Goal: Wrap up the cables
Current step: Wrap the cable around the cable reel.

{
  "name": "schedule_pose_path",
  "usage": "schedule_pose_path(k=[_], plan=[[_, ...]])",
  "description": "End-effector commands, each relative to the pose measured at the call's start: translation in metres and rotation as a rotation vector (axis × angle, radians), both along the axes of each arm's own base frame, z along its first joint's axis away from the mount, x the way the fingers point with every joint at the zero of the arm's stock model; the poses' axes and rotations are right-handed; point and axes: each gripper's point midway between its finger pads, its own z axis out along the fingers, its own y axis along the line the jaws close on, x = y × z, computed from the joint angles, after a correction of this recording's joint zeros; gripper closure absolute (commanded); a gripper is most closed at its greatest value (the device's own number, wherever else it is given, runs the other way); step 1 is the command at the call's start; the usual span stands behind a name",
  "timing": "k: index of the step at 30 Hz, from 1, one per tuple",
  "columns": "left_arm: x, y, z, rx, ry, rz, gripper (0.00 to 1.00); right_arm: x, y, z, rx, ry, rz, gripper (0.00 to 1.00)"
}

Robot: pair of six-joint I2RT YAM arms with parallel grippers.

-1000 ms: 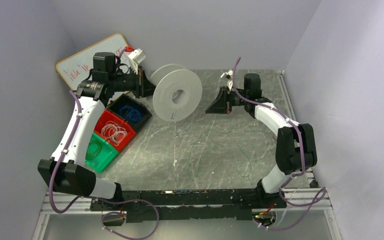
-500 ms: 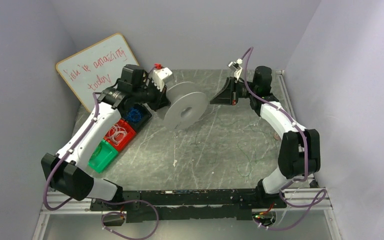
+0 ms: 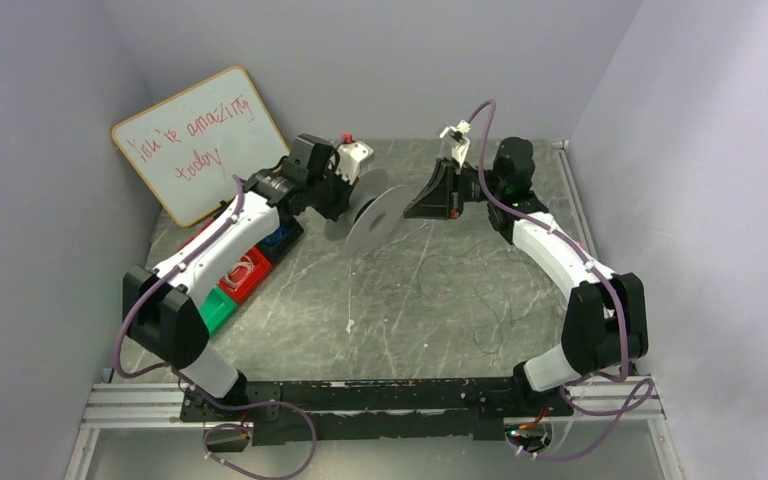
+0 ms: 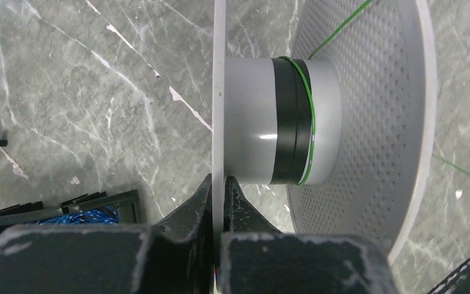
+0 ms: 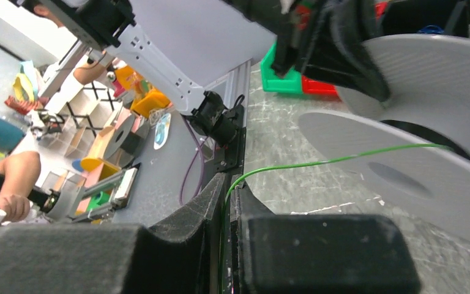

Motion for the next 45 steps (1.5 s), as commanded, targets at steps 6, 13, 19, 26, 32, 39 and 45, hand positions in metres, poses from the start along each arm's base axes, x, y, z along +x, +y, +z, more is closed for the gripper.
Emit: schedule_pose_path(k=[6,13,19,26,32,39,45], plan=[[0.034,-0.017,0.045,-0.198,-0.009,0.213,0.98,-0.034,0.031,-0.005,0.004,-0.130,0.142,0.88],[0.042,-0.025,0.060,-0.228,-0.014,0.236,0.98,-0.037,0.046,-0.019,-0.018,-0.106,0.176,0.89],[0.049,-0.012,0.047,-0.173,-0.042,0.370,0.98,-0.038,0.048,-0.018,-0.023,-0.131,0.155,0.92],[0.055,-0.015,0.088,-0.380,0.029,0.395,0.98,-0.035,0.050,-0.054,-0.065,-0.104,0.148,0.92],[0.062,-0.021,0.123,-0.528,0.104,0.331,0.98,-0.026,0.059,-0.076,-0.097,-0.021,0.163,0.94],[0.074,-0.005,0.143,-0.659,0.181,0.277,0.98,-0.010,0.049,-0.080,-0.104,0.014,0.129,0.96],[0.062,0.007,0.152,-0.815,0.266,-0.031,0.98,0.024,0.007,-0.076,-0.052,0.087,0.020,0.97]])
